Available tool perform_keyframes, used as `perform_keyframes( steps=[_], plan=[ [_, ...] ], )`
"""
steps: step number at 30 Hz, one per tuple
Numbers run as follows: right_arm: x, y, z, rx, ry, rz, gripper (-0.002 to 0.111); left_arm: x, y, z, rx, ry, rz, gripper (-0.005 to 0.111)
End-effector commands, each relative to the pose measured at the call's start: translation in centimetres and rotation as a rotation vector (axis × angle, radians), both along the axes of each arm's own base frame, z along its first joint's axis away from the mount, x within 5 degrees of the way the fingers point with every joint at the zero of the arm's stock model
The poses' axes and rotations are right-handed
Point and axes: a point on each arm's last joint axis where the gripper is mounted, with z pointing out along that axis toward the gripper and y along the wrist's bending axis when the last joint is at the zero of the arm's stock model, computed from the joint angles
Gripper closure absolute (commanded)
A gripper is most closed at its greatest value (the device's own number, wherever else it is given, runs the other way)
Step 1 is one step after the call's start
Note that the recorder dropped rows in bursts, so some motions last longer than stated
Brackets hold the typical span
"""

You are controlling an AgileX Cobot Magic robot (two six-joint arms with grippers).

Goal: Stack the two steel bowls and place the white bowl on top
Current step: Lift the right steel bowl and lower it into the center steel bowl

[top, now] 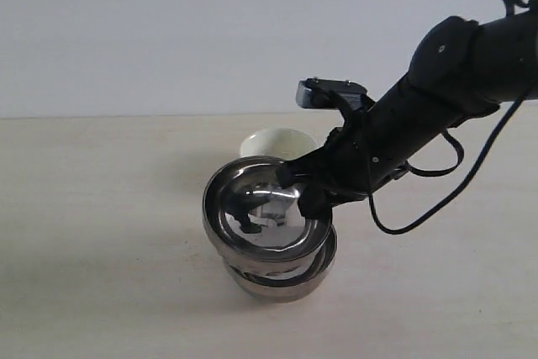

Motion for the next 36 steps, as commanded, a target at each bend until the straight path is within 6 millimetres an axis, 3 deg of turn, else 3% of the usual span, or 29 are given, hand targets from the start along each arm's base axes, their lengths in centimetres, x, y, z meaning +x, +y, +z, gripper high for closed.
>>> perform_keyframes(
  steps=[1,21,36],
  plan=[
    [1.0,0.6,-1.0,0.009,0.023,-0.018,0.108,0.0,0.0,-0.1,-0.002,-0.001,0.001,0.103],
    [1.1,-0.4,-2.3,-0.139,0.036,-0.002,0.108,0.0,0.0,-0.1,-0.002,-0.001,0.001,0.103],
    [1.2,-0.4,-2.3,-0.141,0.02,0.002,0.108,0.0,0.0,-0.1,-0.002,-0.001,0.001,0.103]
  ],
)
